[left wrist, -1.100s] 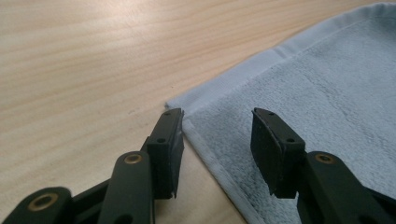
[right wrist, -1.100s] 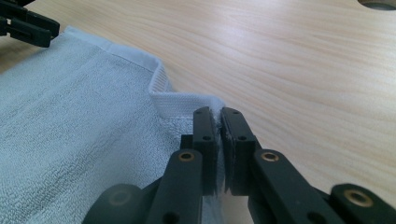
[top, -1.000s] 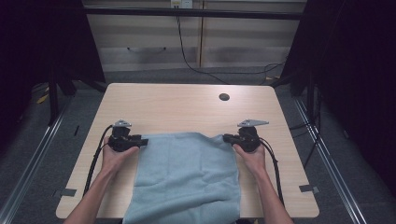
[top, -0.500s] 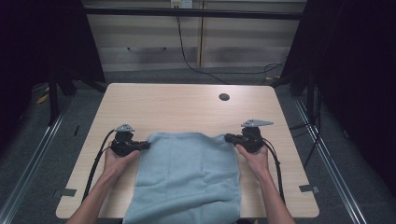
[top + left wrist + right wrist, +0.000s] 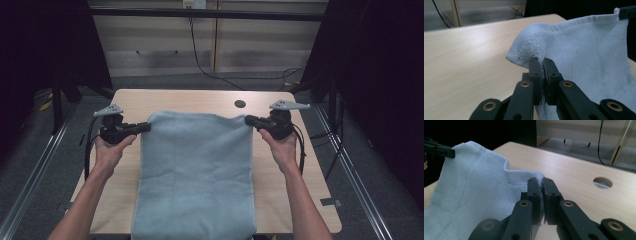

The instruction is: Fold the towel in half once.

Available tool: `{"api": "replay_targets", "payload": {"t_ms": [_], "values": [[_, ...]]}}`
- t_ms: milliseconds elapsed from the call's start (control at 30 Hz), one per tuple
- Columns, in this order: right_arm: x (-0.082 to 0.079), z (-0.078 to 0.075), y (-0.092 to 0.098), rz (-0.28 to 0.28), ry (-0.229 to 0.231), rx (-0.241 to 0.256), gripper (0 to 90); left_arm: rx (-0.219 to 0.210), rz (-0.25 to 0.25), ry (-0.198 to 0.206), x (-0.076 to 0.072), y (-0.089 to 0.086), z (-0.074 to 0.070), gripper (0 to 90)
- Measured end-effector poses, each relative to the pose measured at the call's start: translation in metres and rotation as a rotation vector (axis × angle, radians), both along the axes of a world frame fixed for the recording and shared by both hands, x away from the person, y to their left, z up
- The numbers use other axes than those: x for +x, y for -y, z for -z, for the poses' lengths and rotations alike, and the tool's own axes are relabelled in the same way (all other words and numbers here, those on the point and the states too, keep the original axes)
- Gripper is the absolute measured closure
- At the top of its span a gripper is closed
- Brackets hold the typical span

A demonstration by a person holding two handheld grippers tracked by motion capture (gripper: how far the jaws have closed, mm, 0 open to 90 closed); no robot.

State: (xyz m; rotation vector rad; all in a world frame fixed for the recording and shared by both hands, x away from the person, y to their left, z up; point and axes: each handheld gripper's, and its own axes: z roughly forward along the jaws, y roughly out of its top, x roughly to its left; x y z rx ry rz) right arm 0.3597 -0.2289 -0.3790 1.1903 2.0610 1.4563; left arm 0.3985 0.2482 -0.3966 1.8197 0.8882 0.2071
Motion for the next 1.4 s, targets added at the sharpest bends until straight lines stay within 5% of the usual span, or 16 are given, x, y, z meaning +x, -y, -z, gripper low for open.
{"api": "replay_targets", "payload": {"t_ms": [367,600,700,733,767,800,900,967,1000,1033,1200,1267,1400], "values": [[0.024,-0.054,0.001,0.011,0.077,0.067,86.0,-0.053,-0.019,0.067,0.014,0.0,-0.044,86.7],[0.04,-0.092,-0.003,0.024,0.115,0.045,86.1,-0.087,-0.054,0.11,0.024,-0.004,-0.081,86.7],[0.047,-0.105,-0.003,0.043,0.124,0.05,86.3,-0.074,-0.067,0.127,0.036,-0.003,-0.106,86.7],[0.053,-0.117,-0.003,0.053,0.146,0.103,86.4,-0.083,-0.071,0.137,0.039,-0.001,-0.115,86.7],[0.056,-0.124,-0.003,0.062,0.155,0.084,86.4,-0.09,-0.076,0.154,0.045,0.002,-0.132,86.7],[0.056,-0.124,-0.003,0.062,0.155,0.084,86.4,-0.09,-0.076,0.154,0.045,0.002,-0.132,86.7],[0.065,-0.146,-0.002,0.09,0.161,0.061,86.5,-0.122,-0.066,0.21,0.048,0.008,-0.166,86.7],[0.071,-0.172,0.003,0.115,0.191,0.064,86.5,-0.11,-0.062,0.262,0.049,0.015,-0.201,86.7],[0.072,-0.18,0.004,0.108,0.206,0.076,86.5,-0.11,-0.062,0.262,0.049,0.015,-0.201,86.7],[0.071,-0.188,0.004,0.113,0.209,0.06,86.5,-0.131,-0.046,0.295,0.045,0.019,-0.215,86.7],[0.056,-0.194,0.005,0.06,0.258,0.092,86.5,-0.116,-0.011,0.312,0.036,0.023,-0.206,86.6],[0.046,-0.173,0.009,0.041,0.236,0.083,86.5,-0.113,-0.013,0.27,0.031,0.019,-0.18,86.7],[0.032,-0.149,0.01,0.011,0.213,0.113,86.5,-0.104,0.0,0.242,0.021,0.017,-0.158,86.7]]}}
